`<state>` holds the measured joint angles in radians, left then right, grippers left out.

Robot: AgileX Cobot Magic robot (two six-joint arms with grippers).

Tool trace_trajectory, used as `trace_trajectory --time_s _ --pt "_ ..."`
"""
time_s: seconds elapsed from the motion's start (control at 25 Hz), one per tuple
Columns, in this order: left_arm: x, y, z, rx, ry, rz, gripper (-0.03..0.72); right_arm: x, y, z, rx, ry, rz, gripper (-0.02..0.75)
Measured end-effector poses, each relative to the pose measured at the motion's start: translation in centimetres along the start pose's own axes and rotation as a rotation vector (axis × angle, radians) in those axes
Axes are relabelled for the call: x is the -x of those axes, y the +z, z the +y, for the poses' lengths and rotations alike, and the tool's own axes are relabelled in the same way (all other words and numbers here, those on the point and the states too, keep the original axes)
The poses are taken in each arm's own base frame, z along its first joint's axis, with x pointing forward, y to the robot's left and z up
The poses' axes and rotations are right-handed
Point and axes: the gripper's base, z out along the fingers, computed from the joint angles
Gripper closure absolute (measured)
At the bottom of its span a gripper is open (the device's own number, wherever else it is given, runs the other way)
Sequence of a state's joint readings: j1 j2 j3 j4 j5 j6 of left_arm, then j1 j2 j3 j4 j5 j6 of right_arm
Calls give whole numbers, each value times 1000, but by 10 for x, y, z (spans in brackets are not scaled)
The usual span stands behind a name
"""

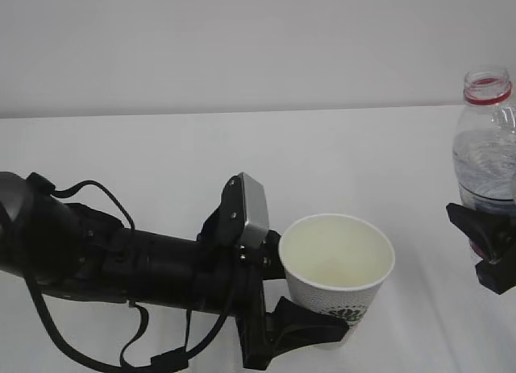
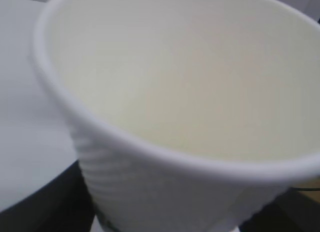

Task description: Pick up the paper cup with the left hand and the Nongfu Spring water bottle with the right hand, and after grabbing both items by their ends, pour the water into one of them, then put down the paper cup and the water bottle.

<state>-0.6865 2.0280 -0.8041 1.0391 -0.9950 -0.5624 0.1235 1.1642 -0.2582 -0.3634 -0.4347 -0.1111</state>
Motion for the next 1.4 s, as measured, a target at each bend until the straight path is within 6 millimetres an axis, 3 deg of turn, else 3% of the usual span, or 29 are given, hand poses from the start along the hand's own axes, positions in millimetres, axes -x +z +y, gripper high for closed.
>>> trace_trajectory --time_s 0.44,1.4 --pt "4 4 1 43 -35 -20 142 0 0 0 0 -103 0 256" --pt "2 4 -6 -35 -42 2 142 0 0 0 -1 -461 0 256"
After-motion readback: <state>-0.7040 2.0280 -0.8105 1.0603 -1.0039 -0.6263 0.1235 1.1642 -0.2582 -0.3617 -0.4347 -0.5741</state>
